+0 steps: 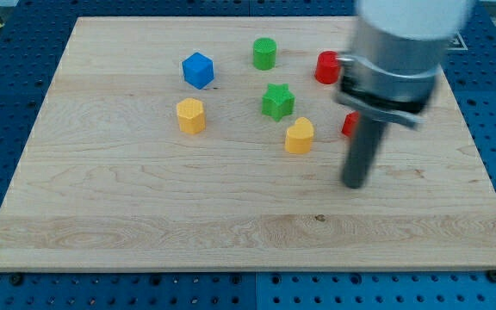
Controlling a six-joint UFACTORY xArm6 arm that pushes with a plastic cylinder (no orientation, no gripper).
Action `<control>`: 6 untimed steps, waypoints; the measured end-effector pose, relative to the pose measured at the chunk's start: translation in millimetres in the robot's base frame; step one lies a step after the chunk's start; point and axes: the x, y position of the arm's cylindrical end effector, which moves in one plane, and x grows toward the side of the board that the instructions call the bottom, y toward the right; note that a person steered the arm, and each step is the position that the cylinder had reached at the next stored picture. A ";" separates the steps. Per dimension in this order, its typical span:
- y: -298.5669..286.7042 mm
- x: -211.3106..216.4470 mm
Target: Push the red star into the heart
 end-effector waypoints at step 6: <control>-43.4 -101.2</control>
